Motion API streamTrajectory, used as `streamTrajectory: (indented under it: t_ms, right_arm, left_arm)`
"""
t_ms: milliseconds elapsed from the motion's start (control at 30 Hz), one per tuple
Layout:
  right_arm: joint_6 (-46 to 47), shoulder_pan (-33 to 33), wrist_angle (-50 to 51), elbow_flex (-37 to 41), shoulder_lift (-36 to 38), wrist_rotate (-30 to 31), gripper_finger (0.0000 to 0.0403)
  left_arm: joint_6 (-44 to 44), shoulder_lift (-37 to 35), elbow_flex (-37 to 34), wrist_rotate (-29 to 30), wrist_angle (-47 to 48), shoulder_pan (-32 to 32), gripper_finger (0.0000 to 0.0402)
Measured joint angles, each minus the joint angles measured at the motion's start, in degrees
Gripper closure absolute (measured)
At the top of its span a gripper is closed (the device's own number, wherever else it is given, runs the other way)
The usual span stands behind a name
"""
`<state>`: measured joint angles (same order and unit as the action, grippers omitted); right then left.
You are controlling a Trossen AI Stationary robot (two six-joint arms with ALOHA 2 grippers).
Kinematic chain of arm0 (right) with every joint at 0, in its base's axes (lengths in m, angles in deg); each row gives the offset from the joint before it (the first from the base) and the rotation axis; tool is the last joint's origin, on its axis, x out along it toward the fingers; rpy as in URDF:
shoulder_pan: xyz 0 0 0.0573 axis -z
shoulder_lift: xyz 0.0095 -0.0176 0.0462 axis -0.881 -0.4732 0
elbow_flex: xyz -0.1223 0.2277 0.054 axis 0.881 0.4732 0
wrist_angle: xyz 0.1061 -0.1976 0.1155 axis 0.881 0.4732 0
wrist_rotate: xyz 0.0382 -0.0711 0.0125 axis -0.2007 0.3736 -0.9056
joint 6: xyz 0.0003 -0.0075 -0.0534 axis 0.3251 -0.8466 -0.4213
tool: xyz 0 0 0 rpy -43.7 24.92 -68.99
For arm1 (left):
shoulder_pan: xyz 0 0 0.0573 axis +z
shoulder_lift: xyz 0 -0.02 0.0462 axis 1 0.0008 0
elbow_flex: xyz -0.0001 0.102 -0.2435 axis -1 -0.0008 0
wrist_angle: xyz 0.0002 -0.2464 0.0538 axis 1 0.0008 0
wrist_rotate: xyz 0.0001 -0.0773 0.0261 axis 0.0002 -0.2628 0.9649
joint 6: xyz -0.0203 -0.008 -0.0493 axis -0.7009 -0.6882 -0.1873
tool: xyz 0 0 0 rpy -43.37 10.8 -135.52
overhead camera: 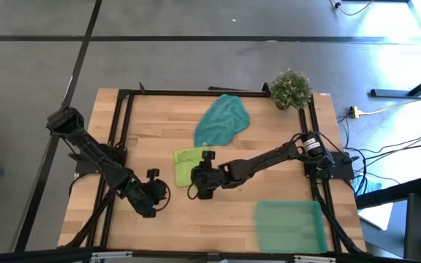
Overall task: Roll microfiber towels into tight, uniform cylinder then place into a basket
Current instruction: Roll the green microfiber cloth
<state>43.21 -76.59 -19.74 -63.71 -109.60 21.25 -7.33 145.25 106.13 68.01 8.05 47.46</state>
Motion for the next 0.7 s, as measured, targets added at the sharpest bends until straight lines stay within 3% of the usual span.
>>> streamTrajectory:
  t_ms: [200, 367, 700]
  right_arm:
    - [-3.02, 0.26, -0.72, 5.16, 0.0, -3.78, 0.026]
    - [-6.2, 0.13, -3.65, 8.5, 0.0, -5.55, 0.026]
    - [-11.19, -0.65, -2.82, 5.02, 0.0, -5.46, 0.026]
  left_arm:
    - [0.03, -0.01, 0.0, 4.27, 0.02, 0.0, 0.0312]
    - [1.1, -0.01, 0.0, 4.52, 0.02, 0.0, 0.0312]
    - [1.1, 0.01, 0.0, 4.54, 0.02, 0.0, 0.0312]
